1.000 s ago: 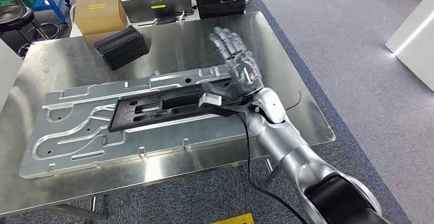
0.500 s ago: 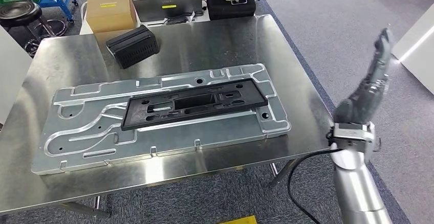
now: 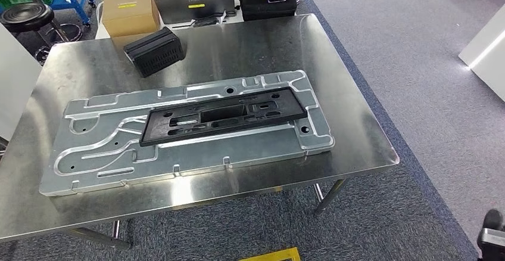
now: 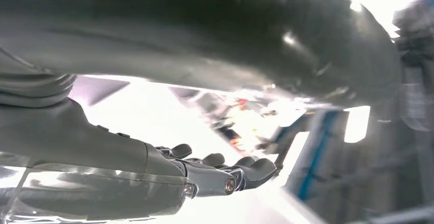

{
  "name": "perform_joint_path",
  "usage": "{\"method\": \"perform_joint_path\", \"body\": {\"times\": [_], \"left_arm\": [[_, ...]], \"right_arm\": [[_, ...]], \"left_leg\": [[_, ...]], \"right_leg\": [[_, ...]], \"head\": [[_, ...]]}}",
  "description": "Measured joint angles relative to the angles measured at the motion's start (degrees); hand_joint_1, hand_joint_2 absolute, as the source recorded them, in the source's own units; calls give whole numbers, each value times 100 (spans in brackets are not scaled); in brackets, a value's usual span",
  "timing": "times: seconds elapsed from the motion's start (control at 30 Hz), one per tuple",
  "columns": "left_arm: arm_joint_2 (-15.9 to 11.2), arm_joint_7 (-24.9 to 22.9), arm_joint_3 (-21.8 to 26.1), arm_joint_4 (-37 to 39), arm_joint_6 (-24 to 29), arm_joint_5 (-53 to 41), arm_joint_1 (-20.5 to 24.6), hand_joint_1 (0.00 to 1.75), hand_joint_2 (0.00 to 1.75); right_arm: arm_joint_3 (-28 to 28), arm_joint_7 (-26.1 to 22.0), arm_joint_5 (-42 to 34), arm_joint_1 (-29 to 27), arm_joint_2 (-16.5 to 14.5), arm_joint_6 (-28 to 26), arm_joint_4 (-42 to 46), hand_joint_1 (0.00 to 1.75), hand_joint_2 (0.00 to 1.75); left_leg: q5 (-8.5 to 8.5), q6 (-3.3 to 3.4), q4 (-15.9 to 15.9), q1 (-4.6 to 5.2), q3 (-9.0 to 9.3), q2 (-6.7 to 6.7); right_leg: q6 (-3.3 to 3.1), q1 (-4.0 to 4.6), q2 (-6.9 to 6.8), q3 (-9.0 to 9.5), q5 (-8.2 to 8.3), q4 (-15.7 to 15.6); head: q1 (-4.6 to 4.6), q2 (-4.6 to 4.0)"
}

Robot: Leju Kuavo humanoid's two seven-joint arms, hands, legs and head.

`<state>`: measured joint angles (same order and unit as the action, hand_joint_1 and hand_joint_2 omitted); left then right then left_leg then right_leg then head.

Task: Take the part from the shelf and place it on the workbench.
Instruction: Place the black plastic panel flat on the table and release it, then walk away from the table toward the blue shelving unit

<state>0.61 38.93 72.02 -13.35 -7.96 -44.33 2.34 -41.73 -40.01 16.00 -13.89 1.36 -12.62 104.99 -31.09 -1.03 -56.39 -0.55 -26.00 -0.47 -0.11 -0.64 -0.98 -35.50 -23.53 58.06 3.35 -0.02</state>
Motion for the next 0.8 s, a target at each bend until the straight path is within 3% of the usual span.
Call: {"method": "perform_joint_path", "body": {"times": [0.13, 0.2, 0.23, 0.27, 0.33, 0.37, 0.4, 0.43, 0.5, 0.57, 0.6, 0.67, 0.7, 0.73, 0.8], "left_arm": [[-1, -1, 4, -1, 6, 0, 0, 0, 0], [-2, -1, 12, -2, 17, 0, -6, 0, 0], [-1, 0, 29, -2, 25, -2, -6, 0, 0], [0, 1, 49, -2, 32, -7, -6, 0, 0], [2, 2, 93, -2, 39, -30, -3, 0, 0], [3, 3, 104, -2, 39, -45, -5, 0, 0], [3, 4, 110, -2, 39, -66, -6, 0, 0], [4, 4, 111, -2, 39, -90, -7, 0, 0], [14, 4, 114, -2, 39, -127, -10, 0, 0], [37, 2, 121, -1, 48, -152, -5, 0, 0], [49, 1, 127, -1, 56, -161, -1, 0, 0], [67, -4, 143, 0, 71, -167, -4, 0, 0], [78, -6, 150, 0, 76, -168, -13, 0, 0], [89, -8, 156, 0, 80, -172, -25, 0, 0], [108, -8, 175, 0, 89, -187, -33, 0, 0]], "right_arm": [[-114, -1, 37, -15, -45, 54, -7, 0, 0], [-301, 0, 92, -24, -125, 121, -30, 0, 0], [-523, 0, 187, -25, -209, 201, -69, 0, 0], [-748, 0, 306, -10, -290, 295, -119, 0, 0], [-1196, 2, 594, 68, -448, 530, -261, 0, 0], [-1330, 5, 697, 112, -494, 622, -326, 0, 0], [-1470, 7, 797, 144, -540, 701, -395, 0, 0], [-1606, 9, 898, 171, -577, 756, -469, 0, 0], [-1869, 11, 1128, 239, -629, 808, -648, 0, 0], [-2084, 13, 1348, 326, -672, 771, -884, 0, 0], [-2172, 12, 1439, 361, -694, 722, -1018, 0, 0], [-2318, 14, 1597, 422, -735, 589, -1318, 0, 0], [-2365, 14, 1658, 454, -747, 525, -1457, 0, 0], [-2401, 19, 1729, 492, -758, 476, -1612, 0, 0], [-2515, 63, 2003, 599, -779, 431, -2046, 0, 0]], "left_leg": [[10, 26, 62, 20, 23, -4], [53, 66, 38, 39, 1, -4], [136, 132, 43, 44, -60, 12], [220, 194, 47, 50, -136, 32], [420, 305, 64, 68, -334, 77], [470, 311, 52, 82, -409, 85], [518, 310, 33, 94, -487, 86], [563, 304, 8, 104, -569, 85], [640, 279, -53, 115, -715, 82], [713, 232, -94, 124, -795, 82], [752, 202, -98, 120, -811, 83], [819, 135, -90, 109, -831, 81], [770, 102, -126, 101, -862, 75], [610, 72, -241, 95, -912, 70], [40, 24, -785, 75, -1077, 62]], "right_leg": [[20, 4, 7, -1, 14, 6], [64, -3, 17, 1, 48, -2], [119, -18, 34, -51, -88, 117], [171, -30, 50, -134, -322, 356], [251, -53, 75, -350, -940, 1115], [257, -53, 75, -388, -1079, 1417], [253, -53, 75, -344, -1073, 1552], [240, -50, 75, -200, -961, 1484], [180, -30, 77, 358, -717, 804], [108, 12, 83, 848, -699, 60], [77, 35, 86, 948, -732, -125], [9, 50, 79, 926, -669, -198], [-34, 41, 69, 884, -618, -213], [-80, 28, 61, 826, -553, -226], [-134, 22, 48, 672, -417, -234]], "head": [[-1, 0], [-1, 0], [-1, 0], [0, 0], [0, 0], [0, 0], [0, 0], [0, 0], [0, 0], [-1, 0], [-1, 0], [-2, 0], [-1, 0], [-1, 0], [-1, 0]]}}
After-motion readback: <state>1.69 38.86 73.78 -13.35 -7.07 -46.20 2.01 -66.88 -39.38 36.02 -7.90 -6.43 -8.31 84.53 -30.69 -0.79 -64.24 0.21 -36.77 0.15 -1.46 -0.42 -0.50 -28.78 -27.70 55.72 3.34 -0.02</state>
